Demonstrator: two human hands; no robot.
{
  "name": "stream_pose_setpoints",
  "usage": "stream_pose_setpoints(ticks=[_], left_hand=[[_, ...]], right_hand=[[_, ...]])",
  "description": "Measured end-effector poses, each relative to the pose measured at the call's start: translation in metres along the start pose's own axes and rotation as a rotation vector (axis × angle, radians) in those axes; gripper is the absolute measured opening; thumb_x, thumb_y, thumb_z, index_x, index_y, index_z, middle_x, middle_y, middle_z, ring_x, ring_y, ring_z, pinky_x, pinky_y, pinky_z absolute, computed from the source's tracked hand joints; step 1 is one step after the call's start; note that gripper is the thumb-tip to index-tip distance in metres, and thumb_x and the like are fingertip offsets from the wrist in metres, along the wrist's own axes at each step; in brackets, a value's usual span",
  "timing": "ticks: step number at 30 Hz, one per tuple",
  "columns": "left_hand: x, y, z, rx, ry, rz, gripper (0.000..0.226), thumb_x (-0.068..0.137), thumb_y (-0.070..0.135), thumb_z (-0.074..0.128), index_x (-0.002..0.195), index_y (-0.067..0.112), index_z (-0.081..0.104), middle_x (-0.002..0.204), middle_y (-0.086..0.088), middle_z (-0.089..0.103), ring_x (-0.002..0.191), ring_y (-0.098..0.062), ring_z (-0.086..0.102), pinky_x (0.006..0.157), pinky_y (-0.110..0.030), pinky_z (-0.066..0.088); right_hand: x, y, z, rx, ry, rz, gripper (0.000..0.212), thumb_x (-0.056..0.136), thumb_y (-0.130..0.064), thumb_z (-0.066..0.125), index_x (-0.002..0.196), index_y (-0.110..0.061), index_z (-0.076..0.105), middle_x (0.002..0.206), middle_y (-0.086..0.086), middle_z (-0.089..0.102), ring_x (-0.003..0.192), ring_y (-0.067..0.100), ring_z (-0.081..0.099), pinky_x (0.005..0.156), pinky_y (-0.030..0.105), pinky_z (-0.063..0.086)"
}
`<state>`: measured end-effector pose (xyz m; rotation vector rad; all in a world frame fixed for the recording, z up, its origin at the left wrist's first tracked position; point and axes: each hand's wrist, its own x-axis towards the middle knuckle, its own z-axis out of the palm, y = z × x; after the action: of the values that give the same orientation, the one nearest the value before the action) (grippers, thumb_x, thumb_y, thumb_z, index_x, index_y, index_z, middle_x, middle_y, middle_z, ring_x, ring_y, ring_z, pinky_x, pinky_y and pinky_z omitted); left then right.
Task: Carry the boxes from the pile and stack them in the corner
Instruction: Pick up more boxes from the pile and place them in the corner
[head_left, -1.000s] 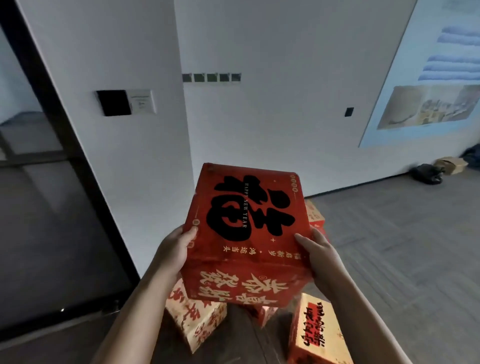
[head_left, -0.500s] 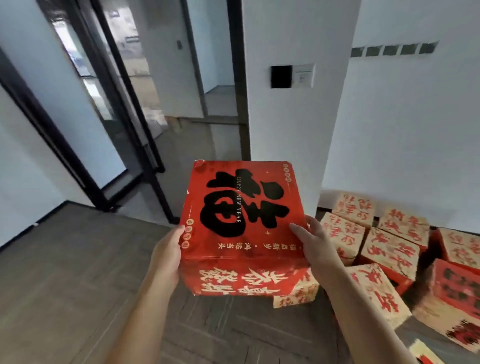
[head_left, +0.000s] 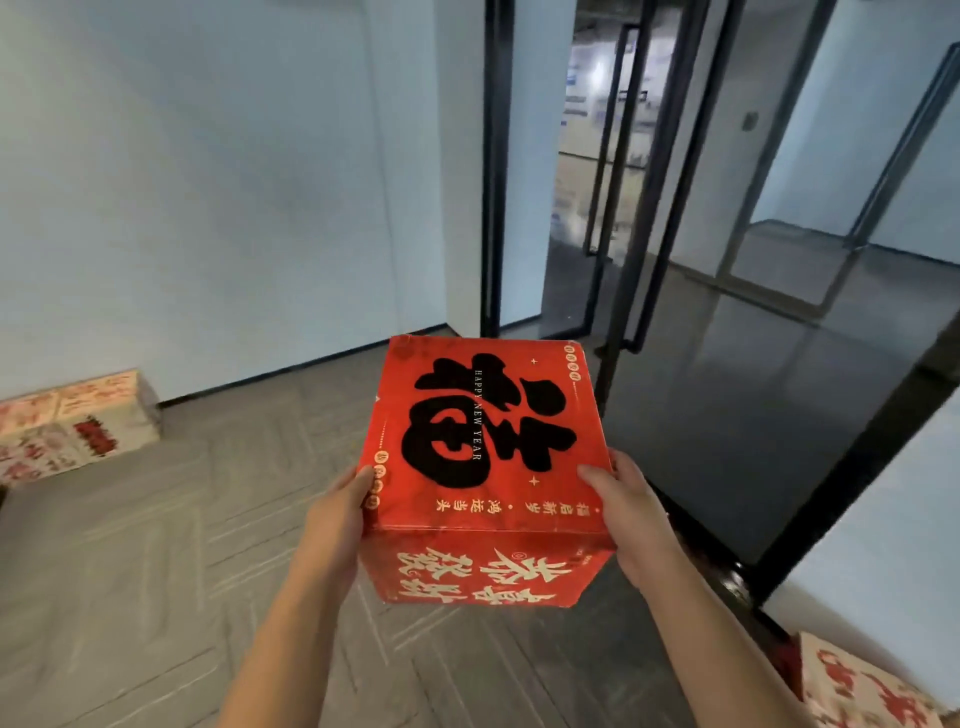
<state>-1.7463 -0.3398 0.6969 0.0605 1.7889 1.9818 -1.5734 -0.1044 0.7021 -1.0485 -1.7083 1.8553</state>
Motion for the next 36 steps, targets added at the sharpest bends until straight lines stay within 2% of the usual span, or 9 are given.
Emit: stream_pose_setpoints(ticks=[4,6,11,16,22,27,32,34,36], left_hand=[[0.031,0.026,-0.1,-0.048,0.088,0.01,0.028,0.107,0.023,0.045,0.115,0.013,0.07,0.098,-0.008,0.079,0.086,-0.02,0.072,0.074,-0.034,0.052],[0.044,0.038,-0.143,-0.072,0.141,0.021,0.027,0.107,0.023,0.045,0.111,0.016,0.071,0.096,-0.007,0.08,0.086,-0.02,0.072,0.074,-0.034,0.051],[0.083,0.056,-0.226,-0.069,0.285,0.041,0.024,0.106,0.022,0.045,0.107,0.014,0.068,0.084,-0.002,0.077,0.072,-0.013,0.07,0.063,-0.03,0.047],[0.134,0.067,-0.279,-0.086,0.466,0.0,0.022,0.098,0.021,0.053,0.083,0.011,0.066,0.068,-0.002,0.067,0.062,-0.016,0.057,0.057,-0.032,0.038],[0.224,0.104,-0.328,-0.009,0.511,0.055,0.021,0.101,0.016,0.049,0.101,0.004,0.066,0.084,-0.015,0.067,0.07,-0.023,0.059,0.061,-0.033,0.042],[0.279,0.147,-0.365,0.015,0.578,0.076,0.029,0.105,0.023,0.049,0.106,0.008,0.073,0.099,-0.015,0.078,0.082,-0.022,0.071,0.076,-0.036,0.049],[0.316,0.179,-0.399,-0.053,0.686,0.103,0.027,0.101,0.024,0.053,0.085,0.014,0.072,0.063,0.003,0.074,0.051,-0.006,0.066,0.045,-0.018,0.046],[0.338,0.18,-0.428,-0.09,0.734,0.122,0.025,0.102,0.023,0.053,0.097,0.01,0.074,0.068,0.002,0.076,0.052,-0.005,0.067,0.042,-0.016,0.045],[0.361,0.181,-0.457,-0.127,0.772,0.13,0.028,0.103,0.023,0.053,0.118,0.009,0.072,0.087,-0.001,0.08,0.067,-0.008,0.073,0.052,-0.02,0.052]], right_hand=[[0.013,-0.006,0.118,-0.043,-0.104,-0.02,0.037,0.097,-0.048,0.064,0.132,-0.038,0.059,0.114,-0.004,0.077,0.102,0.022,0.076,0.096,0.055,0.059],[0.019,-0.011,0.169,-0.055,-0.153,-0.017,0.025,0.102,-0.041,0.062,0.126,-0.037,0.059,0.113,-0.002,0.077,0.102,0.023,0.076,0.095,0.053,0.059],[0.047,-0.019,0.278,-0.077,-0.271,-0.007,0.022,0.105,-0.028,0.061,0.126,-0.029,0.059,0.111,0.002,0.077,0.1,0.025,0.076,0.088,0.048,0.062],[0.102,-0.018,0.371,-0.109,-0.379,0.004,0.029,0.104,-0.03,0.062,0.132,-0.026,0.058,0.113,0.003,0.076,0.101,0.027,0.076,0.091,0.052,0.061],[0.194,-0.03,0.479,-0.09,-0.526,0.002,0.023,0.105,-0.031,0.059,0.128,-0.029,0.06,0.108,0.002,0.079,0.095,0.025,0.078,0.085,0.049,0.064],[0.253,-0.057,0.575,-0.097,-0.661,-0.001,0.026,0.105,-0.032,0.06,0.131,-0.03,0.058,0.111,0.001,0.078,0.096,0.024,0.078,0.089,0.053,0.063],[0.28,-0.077,0.665,-0.176,-0.821,-0.022,0.029,0.107,-0.041,0.055,0.135,-0.034,0.055,0.113,-0.003,0.078,0.098,0.021,0.078,0.091,0.051,0.063],[0.29,-0.081,0.702,-0.219,-0.874,-0.038,0.03,0.108,-0.043,0.052,0.137,-0.036,0.056,0.112,-0.006,0.079,0.098,0.019,0.078,0.091,0.048,0.063],[0.3,-0.083,0.738,-0.228,-0.907,-0.04,0.029,0.109,-0.041,0.05,0.137,-0.039,0.055,0.113,-0.007,0.079,0.099,0.017,0.078,0.091,0.045,0.062]])
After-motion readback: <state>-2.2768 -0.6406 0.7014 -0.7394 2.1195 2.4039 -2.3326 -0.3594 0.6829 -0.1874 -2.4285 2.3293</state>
